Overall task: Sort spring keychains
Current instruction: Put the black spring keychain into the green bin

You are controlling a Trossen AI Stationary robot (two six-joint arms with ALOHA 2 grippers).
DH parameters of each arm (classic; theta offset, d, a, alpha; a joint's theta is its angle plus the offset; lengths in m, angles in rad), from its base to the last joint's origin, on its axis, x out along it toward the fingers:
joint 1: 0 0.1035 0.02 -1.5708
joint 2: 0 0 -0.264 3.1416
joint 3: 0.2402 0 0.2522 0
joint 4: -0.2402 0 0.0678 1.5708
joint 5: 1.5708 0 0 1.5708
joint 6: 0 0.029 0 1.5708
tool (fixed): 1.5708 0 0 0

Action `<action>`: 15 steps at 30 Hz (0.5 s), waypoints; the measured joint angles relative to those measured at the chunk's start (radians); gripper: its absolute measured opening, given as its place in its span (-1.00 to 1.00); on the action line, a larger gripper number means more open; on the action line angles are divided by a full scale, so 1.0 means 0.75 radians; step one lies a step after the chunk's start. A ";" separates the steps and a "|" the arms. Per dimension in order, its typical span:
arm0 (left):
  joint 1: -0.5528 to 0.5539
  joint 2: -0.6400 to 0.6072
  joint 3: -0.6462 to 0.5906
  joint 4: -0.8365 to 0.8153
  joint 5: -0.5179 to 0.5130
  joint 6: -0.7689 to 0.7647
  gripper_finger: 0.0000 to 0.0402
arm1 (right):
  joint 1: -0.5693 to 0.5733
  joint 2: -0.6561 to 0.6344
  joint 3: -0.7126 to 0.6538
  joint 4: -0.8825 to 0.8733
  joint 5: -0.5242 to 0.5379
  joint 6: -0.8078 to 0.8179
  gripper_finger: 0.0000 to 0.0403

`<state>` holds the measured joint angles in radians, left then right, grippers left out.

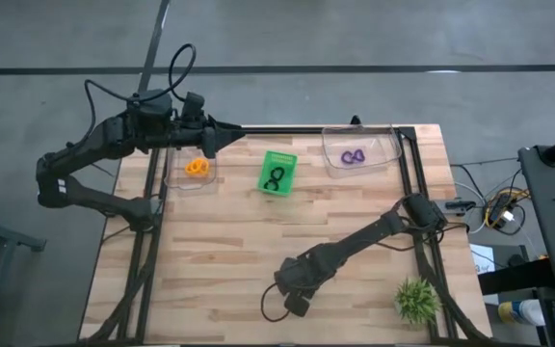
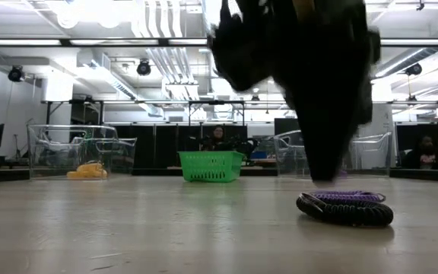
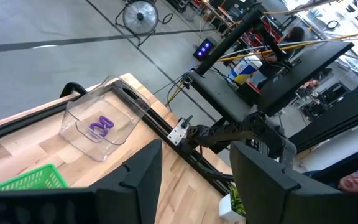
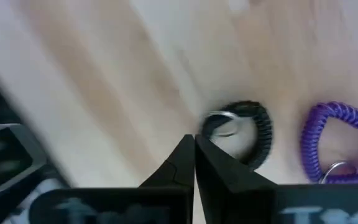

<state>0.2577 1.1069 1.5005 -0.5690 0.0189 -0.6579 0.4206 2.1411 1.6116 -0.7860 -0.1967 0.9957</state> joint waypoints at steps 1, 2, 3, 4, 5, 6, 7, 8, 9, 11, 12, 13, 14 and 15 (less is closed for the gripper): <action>0.000 0.000 0.000 0.000 0.001 -0.001 -0.10 | 0.000 -0.011 0.014 0.000 0.000 0.009 -0.96; 0.000 0.000 0.000 0.000 0.001 -0.001 -0.10 | 0.000 -0.021 0.030 -0.001 0.000 0.017 -0.96; 0.000 0.000 0.000 0.000 0.003 -0.002 -0.10 | 0.001 -0.031 0.046 -0.005 0.006 0.022 -0.96; 0.000 0.000 0.000 0.000 0.005 -0.002 -0.10 | 0.001 -0.034 0.070 -0.025 0.013 0.025 -0.96; 0.000 0.000 0.000 0.000 0.008 -0.002 -0.10 | 0.001 -0.035 0.099 -0.055 0.021 0.025 -0.96; 0.000 0.000 0.000 0.000 0.009 -0.002 -0.10 | 0.001 -0.035 0.131 -0.093 0.033 0.024 -0.96; 0.000 0.000 0.000 0.000 0.010 -0.002 -0.10 | 0.001 -0.035 0.165 -0.130 0.052 0.015 -0.96; 0.000 0.000 0.000 0.000 0.013 -0.002 -0.10 | 0.001 -0.035 0.191 -0.143 0.062 0.003 -0.96; 0.000 0.000 0.000 0.000 0.014 -0.002 -0.10 | 0.001 -0.039 0.209 -0.138 0.062 -0.002 -0.96; 0.000 0.000 0.000 -0.001 0.016 -0.002 -0.10 | 0.001 -0.041 0.223 -0.133 0.076 -0.021 -0.96; 0.000 0.000 0.000 -0.001 0.017 0.001 -0.10 | 0.001 -0.040 0.223 -0.135 0.088 -0.037 -0.96; 0.000 0.000 0.000 -0.001 0.017 0.002 -0.10 | 0.001 -0.039 0.213 -0.127 0.092 -0.048 -0.95; 0.000 0.000 0.000 -0.001 0.017 0.002 -0.10 | 0.001 -0.038 0.197 -0.118 0.091 -0.050 -0.93; 0.000 0.000 0.000 -0.002 0.017 0.002 -0.10 | 0.001 -0.038 0.181 -0.116 0.090 -0.037 -0.90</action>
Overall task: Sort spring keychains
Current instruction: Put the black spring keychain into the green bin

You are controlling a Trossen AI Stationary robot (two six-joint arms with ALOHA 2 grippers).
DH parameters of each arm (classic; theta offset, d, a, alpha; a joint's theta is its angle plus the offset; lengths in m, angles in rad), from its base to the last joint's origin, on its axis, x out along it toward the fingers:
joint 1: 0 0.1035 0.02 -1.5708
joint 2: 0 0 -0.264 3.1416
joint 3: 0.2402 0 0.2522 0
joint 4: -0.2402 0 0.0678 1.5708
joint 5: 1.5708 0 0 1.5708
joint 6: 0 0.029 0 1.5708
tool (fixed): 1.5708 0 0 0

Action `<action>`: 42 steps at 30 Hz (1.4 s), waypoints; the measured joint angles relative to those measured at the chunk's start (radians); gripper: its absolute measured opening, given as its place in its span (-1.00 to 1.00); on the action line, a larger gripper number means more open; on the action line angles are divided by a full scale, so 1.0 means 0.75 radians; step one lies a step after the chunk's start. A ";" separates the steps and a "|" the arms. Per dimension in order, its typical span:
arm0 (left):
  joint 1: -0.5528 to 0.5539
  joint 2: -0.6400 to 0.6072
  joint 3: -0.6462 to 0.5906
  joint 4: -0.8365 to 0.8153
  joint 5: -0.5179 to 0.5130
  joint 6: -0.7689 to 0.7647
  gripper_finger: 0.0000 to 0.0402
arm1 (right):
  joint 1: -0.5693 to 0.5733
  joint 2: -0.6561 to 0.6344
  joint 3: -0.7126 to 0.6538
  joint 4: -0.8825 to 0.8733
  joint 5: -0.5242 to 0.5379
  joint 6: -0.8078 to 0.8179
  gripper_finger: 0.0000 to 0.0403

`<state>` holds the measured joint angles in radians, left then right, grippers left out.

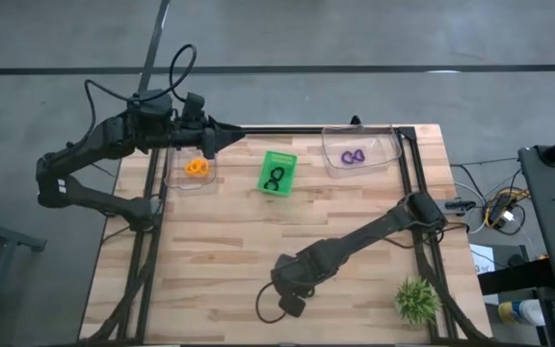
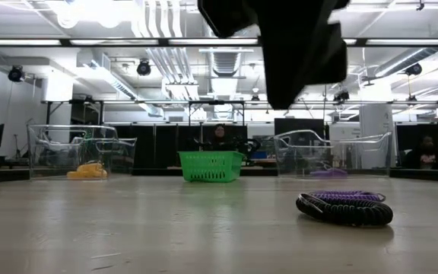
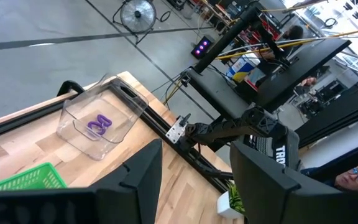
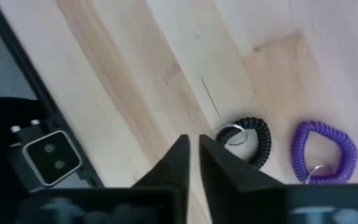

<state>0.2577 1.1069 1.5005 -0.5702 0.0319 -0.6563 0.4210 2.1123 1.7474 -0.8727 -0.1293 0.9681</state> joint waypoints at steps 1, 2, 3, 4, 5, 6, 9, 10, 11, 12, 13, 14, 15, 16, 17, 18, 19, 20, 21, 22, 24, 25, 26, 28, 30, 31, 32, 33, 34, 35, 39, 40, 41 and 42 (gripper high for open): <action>0.000 0.000 0.000 -0.002 0.000 0.000 -0.10 | 0.000 0.000 -0.014 0.005 -0.003 0.013 -0.84; 0.000 0.000 0.000 -0.003 0.000 0.000 -0.10 | 0.000 0.000 -0.029 0.018 -0.007 0.026 -0.78; 0.000 0.000 0.000 -0.006 0.002 0.000 -0.10 | 0.002 0.000 -0.044 0.029 -0.016 0.035 -0.70; 0.000 0.000 0.000 -0.009 0.003 0.000 -0.10 | 0.005 0.000 -0.059 0.038 -0.030 0.050 -0.61; 0.000 0.000 -0.001 -0.009 0.003 0.000 -0.10 | 0.008 0.000 -0.076 0.055 -0.036 0.061 -0.52; 0.000 0.000 -0.001 -0.009 0.003 0.001 -0.10 | 0.013 0.000 -0.093 0.077 -0.038 0.067 -0.42; 0.000 0.000 -0.001 -0.009 0.003 0.001 -0.10 | 0.028 0.002 -0.128 0.096 -0.038 0.101 -0.16; 0.000 0.000 -0.001 -0.009 0.003 0.001 -0.10 | 0.030 0.002 -0.138 0.095 -0.038 0.113 -0.10; 0.000 0.000 -0.001 -0.009 0.003 0.001 -0.10 | 0.035 0.002 -0.149 0.097 -0.038 0.132 -0.04; 0.000 0.000 -0.001 -0.009 0.003 0.001 -0.10 | 0.036 0.002 -0.161 0.096 -0.039 0.145 -0.01; 0.000 0.000 -0.001 -0.009 0.003 0.001 -0.10 | 0.037 0.002 -0.172 0.094 -0.038 0.148 0.02; 0.000 0.000 -0.001 -0.009 0.003 0.001 -0.10 | 0.041 0.002 -0.182 0.094 -0.037 0.151 0.03; 0.000 0.000 -0.001 -0.009 0.003 0.001 -0.10 | 0.042 0.002 -0.191 0.096 -0.035 0.151 0.04; 0.000 0.000 -0.001 -0.009 0.003 0.001 -0.10 | 0.043 0.002 -0.199 0.098 -0.034 0.152 0.04; 0.000 0.000 -0.002 -0.009 0.003 0.001 -0.10 | 0.045 0.006 -0.204 0.097 -0.034 0.151 0.04; 0.000 0.000 -0.002 -0.009 0.003 0.001 -0.10 | 0.046 0.013 -0.205 0.100 -0.034 0.149 0.03; 0.000 0.000 -0.002 -0.009 0.003 0.000 -0.10 | 0.047 0.018 -0.205 0.104 -0.034 0.138 0.02; 0.000 0.000 -0.002 -0.009 0.003 0.000 -0.10 | 0.048 0.028 -0.206 0.107 -0.035 0.129 0.01; 0.000 0.000 -0.002 -0.009 0.003 0.000 -0.10 | 0.050 0.039 -0.206 0.119 -0.036 0.122 0.00; 0.000 0.000 -0.002 -0.008 0.003 0.000 -0.10 | 0.051 0.051 -0.206 0.137 -0.037 0.115 -0.01; 0.000 0.000 -0.002 -0.008 0.003 -0.001 -0.10 | 0.054 0.075 -0.206 0.153 -0.040 0.096 -0.03; 0.000 0.000 -0.002 -0.008 0.003 -0.001 -0.10 | 0.056 0.084 -0.205 0.155 -0.043 0.095 -0.04; 0.000 0.000 -0.002 -0.008 0.003 -0.001 -0.10 | 0.057 0.090 -0.203 0.155 -0.042 0.095 -0.05; 0.000 0.000 -0.002 -0.009 0.002 -0.002 -0.10 | 0.060 0.096 -0.202 0.152 -0.037 0.097 -0.08; 0.000 0.000 -0.002 -0.008 0.002 -0.002 -0.10 | 0.061 0.099 -0.202 0.148 -0.036 0.120 -0.18; 0.000 0.000 -0.002 -0.009 0.002 -0.002 -0.10 | 0.060 0.100 -0.202 0.143 -0.037 0.127 -0.26; 0.000 0.000 -0.002 -0.009 0.002 -0.002 -0.10 | 0.059 0.101 -0.203 0.137 -0.038 0.129 -0.37; 0.000 -0.001 -0.002 -0.008 0.002 -0.002 -0.10 | 0.059 0.101 -0.204 0.132 -0.038 0.130 -0.51; 0.000 -0.001 -0.003 -0.008 0.002 -0.002 -0.10 | 0.057 0.101 -0.204 0.124 -0.038 0.124 -0.65; 0.000 -0.001 -0.004 -0.008 0.002 -0.003 -0.10 | 0.055 0.102 -0.206 0.119 -0.040 0.110 -0.80; -0.001 -0.001 -0.018 -0.008 0.002 -0.004 -0.10 | 0.044 0.103 -0.205 0.123 -0.050 0.103 -0.93; 0.000 -0.001 -0.022 -0.009 0.002 -0.004 -0.10 | 0.040 0.096 -0.205 0.123 -0.058 0.107 -0.93; 0.000 -0.001 -0.024 -0.013 0.004 -0.004 -0.10 | 0.038 0.090 -0.204 0.123 -0.060 0.112 -0.94; 0.000 -0.001 -0.025 -0.014 0.005 -0.004 -0.10 | 0.036 0.083 -0.198 0.128 -0.060 0.118 -0.94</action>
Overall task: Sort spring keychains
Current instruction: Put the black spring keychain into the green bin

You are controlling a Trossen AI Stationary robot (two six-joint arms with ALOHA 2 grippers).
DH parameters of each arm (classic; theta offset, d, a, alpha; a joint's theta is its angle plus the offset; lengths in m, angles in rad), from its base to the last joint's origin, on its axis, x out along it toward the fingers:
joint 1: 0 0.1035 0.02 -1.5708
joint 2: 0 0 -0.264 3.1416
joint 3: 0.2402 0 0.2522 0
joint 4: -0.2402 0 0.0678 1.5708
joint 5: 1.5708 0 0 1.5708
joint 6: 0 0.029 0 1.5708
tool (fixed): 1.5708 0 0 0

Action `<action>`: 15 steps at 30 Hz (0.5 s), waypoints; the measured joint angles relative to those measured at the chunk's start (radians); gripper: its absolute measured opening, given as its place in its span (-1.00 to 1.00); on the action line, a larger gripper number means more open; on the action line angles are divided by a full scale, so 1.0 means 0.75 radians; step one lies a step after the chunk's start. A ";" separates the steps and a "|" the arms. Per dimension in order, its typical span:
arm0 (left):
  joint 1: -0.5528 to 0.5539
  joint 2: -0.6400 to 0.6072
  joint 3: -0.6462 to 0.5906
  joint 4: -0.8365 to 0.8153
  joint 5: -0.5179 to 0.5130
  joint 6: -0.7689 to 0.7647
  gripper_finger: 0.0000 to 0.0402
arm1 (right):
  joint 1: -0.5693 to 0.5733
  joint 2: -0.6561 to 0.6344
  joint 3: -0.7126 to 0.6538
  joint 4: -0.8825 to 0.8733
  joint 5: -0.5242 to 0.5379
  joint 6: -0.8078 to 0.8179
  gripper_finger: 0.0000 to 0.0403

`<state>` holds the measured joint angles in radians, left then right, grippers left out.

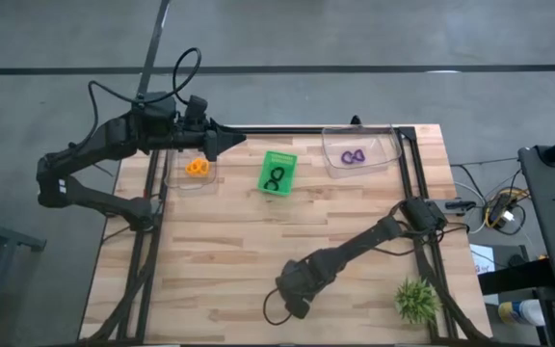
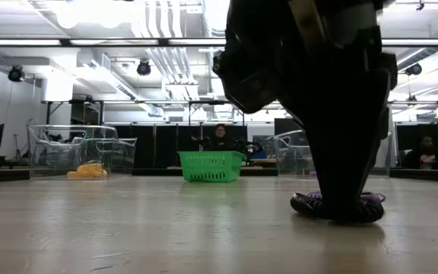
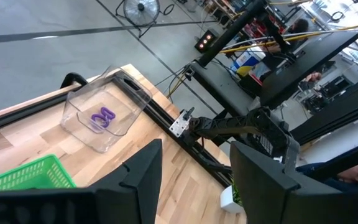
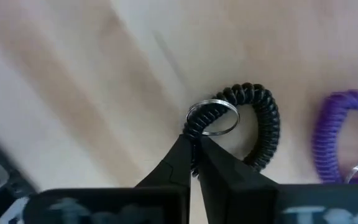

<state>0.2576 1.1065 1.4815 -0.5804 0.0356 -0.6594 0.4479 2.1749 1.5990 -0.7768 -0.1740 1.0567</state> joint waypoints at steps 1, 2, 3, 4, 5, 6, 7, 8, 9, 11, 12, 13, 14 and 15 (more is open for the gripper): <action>0.000 0.000 -0.001 0.000 0.001 0.000 -0.10 | -0.001 -0.007 0.009 0.005 0.000 0.004 -0.95; 0.000 0.000 -0.003 0.000 0.002 0.000 -0.10 | -0.001 -0.018 0.018 0.003 0.002 0.009 -0.95; 0.000 -0.001 -0.006 0.002 0.007 0.000 -0.10 | -0.001 -0.038 0.030 -0.002 0.002 0.013 -0.95; 0.000 -0.001 -0.011 0.003 0.008 0.000 -0.10 | -0.001 -0.064 0.044 0.000 0.006 0.014 -0.95; 0.000 -0.001 -0.016 0.000 0.010 0.002 -0.10 | -0.002 -0.081 0.063 0.004 0.014 0.018 -0.95; 0.000 -0.001 -0.021 -0.003 0.013 0.006 -0.10 | -0.003 -0.102 0.081 0.008 0.021 0.022 -0.95; 0.000 0.000 -0.024 -0.009 0.022 0.012 -0.10 | -0.003 -0.120 0.092 0.004 0.033 0.024 -0.96; 0.000 0.000 -0.029 -0.009 0.036 0.016 -0.10 | -0.003 -0.128 0.104 -0.005 0.051 0.028 -0.96; 0.000 0.001 -0.036 -0.006 0.046 0.017 -0.10 | -0.004 -0.138 0.118 -0.007 0.071 0.030 -0.96; -0.001 0.001 -0.054 -0.009 0.073 0.019 -0.10 | -0.004 -0.169 0.134 -0.015 0.118 0.023 -0.96; 0.000 0.002 -0.066 -0.009 0.083 0.019 -0.10 | -0.009 -0.190 0.147 -0.021 0.142 0.012 -0.96; 0.000 0.003 -0.079 -0.009 0.092 0.019 -0.10 | -0.010 -0.216 0.161 -0.024 0.164 -0.002 -0.96; -0.001 0.003 -0.092 -0.014 0.110 0.019 -0.10 | -0.015 -0.242 0.170 -0.030 0.188 -0.016 -0.96; -0.001 0.003 -0.105 -0.015 0.117 0.018 -0.10 | -0.020 -0.268 0.173 -0.035 0.208 -0.028 -0.96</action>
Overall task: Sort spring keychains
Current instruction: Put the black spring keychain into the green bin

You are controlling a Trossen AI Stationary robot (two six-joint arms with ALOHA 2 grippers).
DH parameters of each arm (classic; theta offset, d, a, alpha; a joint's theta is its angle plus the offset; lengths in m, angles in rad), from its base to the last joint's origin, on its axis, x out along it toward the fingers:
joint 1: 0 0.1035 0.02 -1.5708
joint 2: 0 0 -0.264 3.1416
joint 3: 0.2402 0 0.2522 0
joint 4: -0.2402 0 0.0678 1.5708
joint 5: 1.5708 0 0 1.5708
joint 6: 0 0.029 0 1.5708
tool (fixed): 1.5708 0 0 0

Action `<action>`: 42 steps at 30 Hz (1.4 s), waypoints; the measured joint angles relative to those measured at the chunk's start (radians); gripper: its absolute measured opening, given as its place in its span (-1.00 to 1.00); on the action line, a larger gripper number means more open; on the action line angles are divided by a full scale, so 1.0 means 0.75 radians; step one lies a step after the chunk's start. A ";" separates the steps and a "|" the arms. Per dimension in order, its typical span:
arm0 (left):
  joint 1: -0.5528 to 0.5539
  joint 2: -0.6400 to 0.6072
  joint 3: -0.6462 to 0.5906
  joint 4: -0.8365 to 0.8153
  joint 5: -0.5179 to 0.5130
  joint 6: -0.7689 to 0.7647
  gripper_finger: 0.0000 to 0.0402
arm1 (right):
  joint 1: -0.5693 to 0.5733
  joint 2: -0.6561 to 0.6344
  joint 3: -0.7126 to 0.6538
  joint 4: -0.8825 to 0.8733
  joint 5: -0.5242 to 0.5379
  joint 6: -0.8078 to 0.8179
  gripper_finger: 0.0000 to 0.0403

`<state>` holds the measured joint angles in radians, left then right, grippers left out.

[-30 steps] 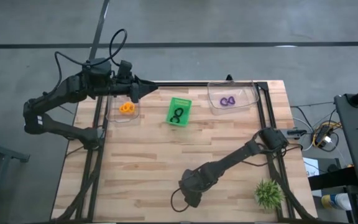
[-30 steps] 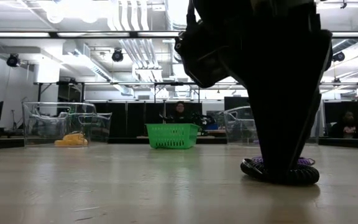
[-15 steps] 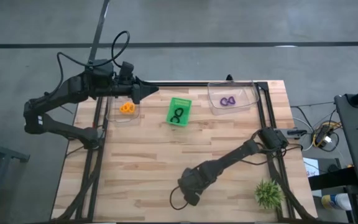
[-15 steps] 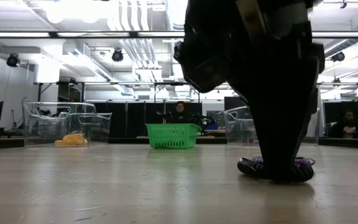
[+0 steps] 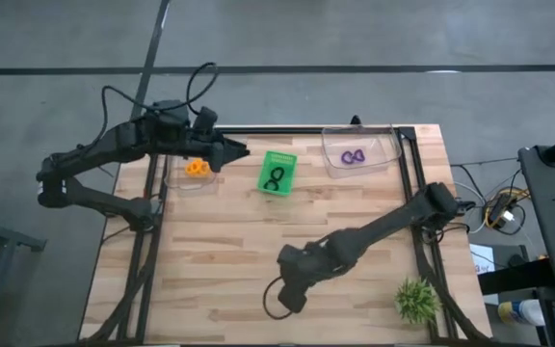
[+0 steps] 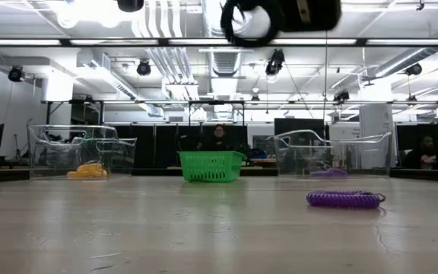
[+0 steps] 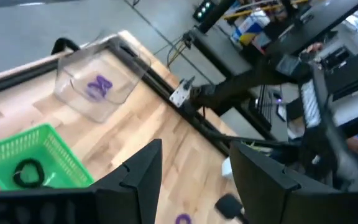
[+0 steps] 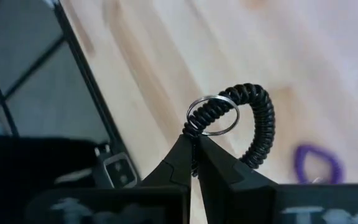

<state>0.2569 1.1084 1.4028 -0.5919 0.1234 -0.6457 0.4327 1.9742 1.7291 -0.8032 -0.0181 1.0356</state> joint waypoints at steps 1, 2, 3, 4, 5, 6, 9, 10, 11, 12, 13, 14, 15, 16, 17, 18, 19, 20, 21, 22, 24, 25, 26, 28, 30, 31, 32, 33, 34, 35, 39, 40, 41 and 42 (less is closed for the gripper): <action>0.000 0.000 -0.011 0.001 0.011 -0.003 -0.10 | -0.007 -0.023 0.000 -0.001 0.027 -0.013 -0.96; 0.000 -0.001 -0.024 0.006 0.029 -0.004 -0.10 | -0.013 -0.045 0.000 0.001 0.060 -0.016 -0.96; 0.000 -0.001 -0.033 0.006 0.042 -0.005 -0.10 | -0.016 -0.068 -0.002 -0.002 0.097 -0.021 -0.96; 0.000 -0.001 -0.045 0.008 0.060 -0.005 -0.10 | -0.024 -0.090 -0.004 -0.008 0.137 -0.025 -0.96; 0.000 -0.001 -0.054 0.007 0.079 -0.005 -0.10 | -0.031 -0.119 -0.004 -0.006 0.179 -0.026 -0.96; 0.000 -0.001 -0.067 0.016 0.098 -0.010 -0.10 | -0.036 -0.149 -0.004 -0.006 0.223 -0.027 -0.96; -0.003 -0.001 -0.110 0.072 0.182 -0.063 -0.10 | -0.060 -0.235 -0.003 0.001 0.336 -0.027 -0.96; -0.006 0.000 -0.124 0.094 0.213 -0.081 -0.10 | -0.069 -0.259 -0.003 0.005 0.366 -0.034 -0.96; -0.010 0.000 -0.137 0.118 0.242 -0.095 -0.10 | -0.077 -0.279 -0.003 0.008 0.394 -0.046 -0.96; -0.019 0.001 -0.151 0.142 0.265 -0.106 -0.10 | -0.086 -0.299 -0.004 0.014 0.415 -0.064 -0.96; -0.029 0.002 -0.166 0.177 0.286 -0.119 -0.10 | -0.097 -0.316 -0.005 0.029 0.423 -0.087 -0.96; -0.036 0.003 -0.184 0.216 0.315 -0.134 -0.10 | -0.107 -0.335 -0.005 0.057 0.430 -0.116 -0.96; -0.041 0.004 -0.206 0.259 0.347 -0.149 -0.10 | -0.112 -0.355 -0.005 0.093 0.440 -0.154 -0.96; -0.045 0.005 -0.231 0.311 0.386 -0.161 -0.10 | -0.120 -0.372 -0.005 0.129 0.446 -0.194 -0.96; -0.051 0.006 -0.253 0.371 0.423 -0.177 -0.10 | -0.128 -0.391 -0.005 0.173 0.447 -0.229 -0.96; -0.058 0.006 -0.276 0.435 0.459 -0.191 -0.10 | -0.134 -0.408 -0.005 0.216 0.445 -0.260 -0.96; -0.063 0.006 -0.302 0.514 0.494 -0.206 -0.10 | -0.140 -0.418 -0.005 0.265 0.443 -0.296 -0.96; -0.069 0.004 -0.325 0.595 0.527 -0.220 -0.10 | -0.144 -0.435 -0.005 0.317 0.435 -0.334 -0.96; -0.072 0.003 -0.350 0.678 0.556 -0.234 -0.10 | -0.145 -0.449 -0.005 0.356 0.428 -0.369 -0.96; -0.078 0.002 -0.373 0.758 0.579 -0.256 -0.10 | -0.148 -0.459 -0.005 0.402 0.417 -0.394 -0.96; -0.084 0.002 -0.410 0.924 0.600 -0.296 -0.10 | -0.151 -0.493 -0.005 0.481 0.410 -0.446 -0.96; -0.090 0.000 -0.429 1.009 0.602 -0.319 -0.10 | -0.151 -0.508 -0.005 0.520 0.411 -0.467 -0.96; -0.096 0.000 -0.443 1.090 0.602 -0.332 -0.10 | -0.151 -0.519 -0.005 0.565 0.411 -0.488 -0.96; -0.107 -0.001 -0.472 1.236 0.601 -0.363 -0.10 | -0.156 -0.537 -0.004 0.639 0.411 -0.536 -0.96; -0.118 -0.001 -0.495 1.338 0.577 -0.391 -0.10 | -0.170 -0.539 -0.004 0.709 0.411 -0.556 -0.96; -0.123 -0.001 -0.502 1.361 0.545 -0.409 -0.10 | -0.179 -0.541 -0.004 0.723 0.408 -0.559 -0.96; -0.127 0.000 -0.504 1.368 0.509 -0.425 -0.10 | -0.188 -0.542 -0.005 0.732 0.406 -0.559 -0.96; -0.131 0.001 -0.504 1.370 0.475 -0.424 -0.10 | -0.201 -0.543 -0.005 0.740 0.404 -0.558 -0.96; -0.133 0.001 -0.504 1.369 0.446 -0.422 -0.10 | -0.211 -0.543 -0.005 0.741 0.402 -0.558 -0.96; -0.137 0.002 -0.504 1.369 0.417 -0.411 -0.10 | -0.219 -0.543 -0.005 0.741 0.401 -0.558 -0.96; -0.144 0.007 -0.504 1.356 0.374 -0.398 -0.10 | -0.242 -0.538 -0.005 0.739 0.371 -0.559 -0.96; -0.144 0.011 -0.504 1.355 0.369 -0.398 -0.10 | -0.245 -0.536 -0.005 0.741 0.370 -0.559 -0.96; -0.144 0.015 -0.504 1.353 0.366 -0.398 -0.10 | -0.246 -0.535 -0.005 0.740 0.369 -0.559 -0.96; -0.148 0.018 -0.504 1.353 0.362 -0.398 -0.10 | -0.248 -0.535 -0.005 0.740 0.369 -0.561 -0.96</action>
<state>0.1462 1.1218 1.0248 0.4227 0.3950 -0.9440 0.2464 1.5730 1.7256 -0.2478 0.2588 0.6150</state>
